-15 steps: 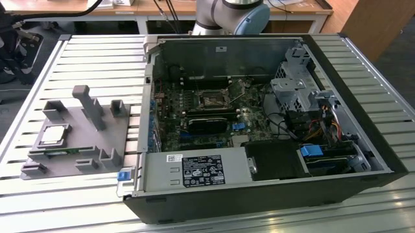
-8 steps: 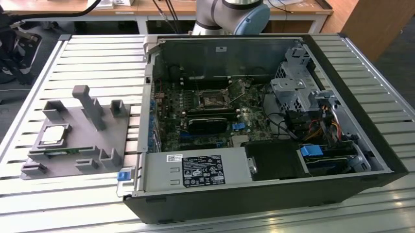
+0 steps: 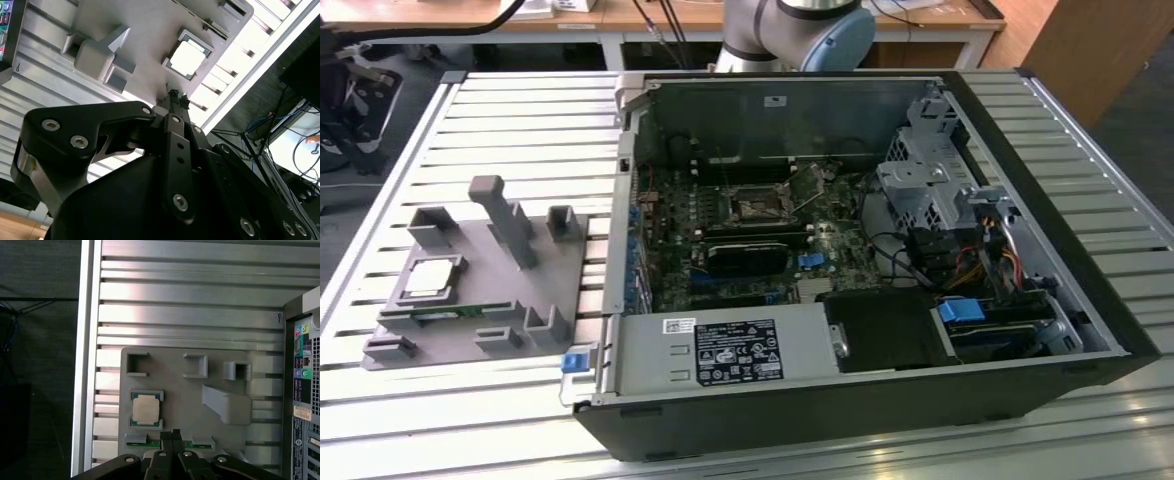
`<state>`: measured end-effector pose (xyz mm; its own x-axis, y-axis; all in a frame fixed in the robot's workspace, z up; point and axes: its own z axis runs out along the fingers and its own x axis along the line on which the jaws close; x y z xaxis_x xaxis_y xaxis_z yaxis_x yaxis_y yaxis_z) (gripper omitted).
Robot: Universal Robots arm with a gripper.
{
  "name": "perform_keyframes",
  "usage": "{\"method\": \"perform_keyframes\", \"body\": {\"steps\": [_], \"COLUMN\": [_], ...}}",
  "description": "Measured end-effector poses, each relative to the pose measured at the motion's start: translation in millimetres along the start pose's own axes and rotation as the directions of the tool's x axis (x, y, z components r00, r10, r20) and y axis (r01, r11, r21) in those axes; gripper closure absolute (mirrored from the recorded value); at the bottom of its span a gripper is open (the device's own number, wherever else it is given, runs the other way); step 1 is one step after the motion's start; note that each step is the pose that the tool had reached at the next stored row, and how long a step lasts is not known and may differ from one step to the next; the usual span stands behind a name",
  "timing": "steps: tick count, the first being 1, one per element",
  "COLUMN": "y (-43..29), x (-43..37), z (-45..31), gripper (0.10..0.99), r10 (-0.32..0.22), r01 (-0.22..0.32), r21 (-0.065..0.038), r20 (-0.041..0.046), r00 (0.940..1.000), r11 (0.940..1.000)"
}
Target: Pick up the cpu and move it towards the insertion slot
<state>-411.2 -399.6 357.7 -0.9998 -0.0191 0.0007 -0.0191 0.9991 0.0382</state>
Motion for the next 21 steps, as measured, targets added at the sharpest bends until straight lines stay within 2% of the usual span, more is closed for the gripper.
{"method": "perform_keyframes", "body": {"steps": [21], "y": [0.1], "x": [8.2], "z": [0.3], "gripper": [0.98], "r10": [0.0], "r01": [0.0], "r21": [0.0], "r20": [0.0], "r00": [1.0], "r11": [1.0]}}
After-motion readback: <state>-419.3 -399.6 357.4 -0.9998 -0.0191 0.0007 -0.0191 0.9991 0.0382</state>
